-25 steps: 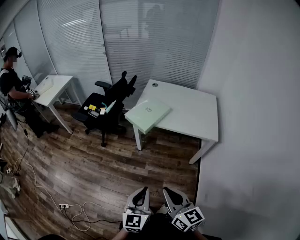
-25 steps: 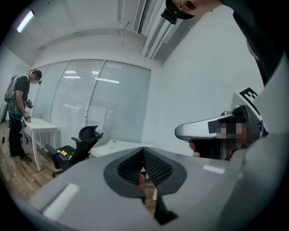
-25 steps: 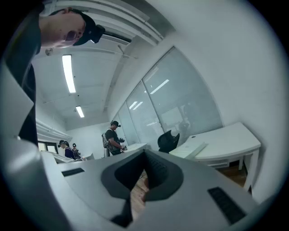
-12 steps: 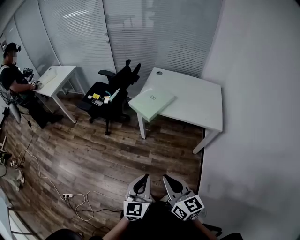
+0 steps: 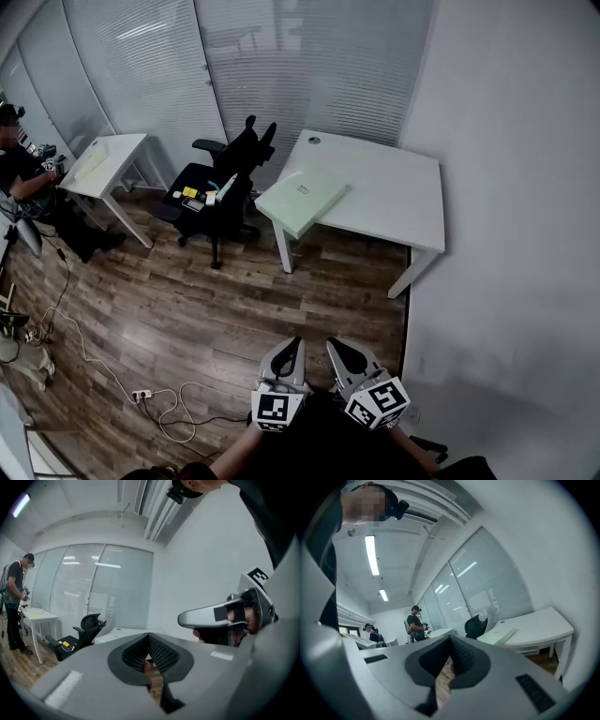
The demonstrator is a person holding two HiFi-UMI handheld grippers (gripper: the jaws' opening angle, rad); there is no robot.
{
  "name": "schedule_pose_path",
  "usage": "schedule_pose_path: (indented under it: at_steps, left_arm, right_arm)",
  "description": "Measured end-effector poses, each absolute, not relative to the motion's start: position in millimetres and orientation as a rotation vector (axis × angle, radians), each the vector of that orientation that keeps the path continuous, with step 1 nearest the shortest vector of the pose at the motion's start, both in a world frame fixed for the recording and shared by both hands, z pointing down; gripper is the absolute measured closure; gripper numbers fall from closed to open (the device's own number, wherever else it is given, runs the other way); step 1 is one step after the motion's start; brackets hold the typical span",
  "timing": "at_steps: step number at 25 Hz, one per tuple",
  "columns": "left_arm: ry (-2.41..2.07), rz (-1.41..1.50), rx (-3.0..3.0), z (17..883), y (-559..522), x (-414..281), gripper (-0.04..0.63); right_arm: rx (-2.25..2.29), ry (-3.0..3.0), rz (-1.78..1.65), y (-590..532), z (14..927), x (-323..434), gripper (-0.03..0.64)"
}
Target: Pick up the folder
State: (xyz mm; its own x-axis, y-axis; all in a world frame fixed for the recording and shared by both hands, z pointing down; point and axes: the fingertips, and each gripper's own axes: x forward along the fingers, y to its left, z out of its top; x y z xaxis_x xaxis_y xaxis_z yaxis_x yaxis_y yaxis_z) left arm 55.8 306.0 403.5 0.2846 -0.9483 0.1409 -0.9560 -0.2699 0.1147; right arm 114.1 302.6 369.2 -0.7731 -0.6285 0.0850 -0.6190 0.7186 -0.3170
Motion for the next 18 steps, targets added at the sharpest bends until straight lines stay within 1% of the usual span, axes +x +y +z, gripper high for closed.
schedule_pose_path:
  at_steps: [13,18]
  left_arm:
    - [-1.778,0.027,2.383,400.7,294.0,29.9,0.591]
    - [-1.784,0.009,2.359,402.2,294.7,15.3,0.591]
  right_arm:
    - [-1.121,2.888,-0.446,287.0,366.5,88.9,0.615]
    - [-1.180,2.843,-0.486,281.0,373.6,86.2,0.615]
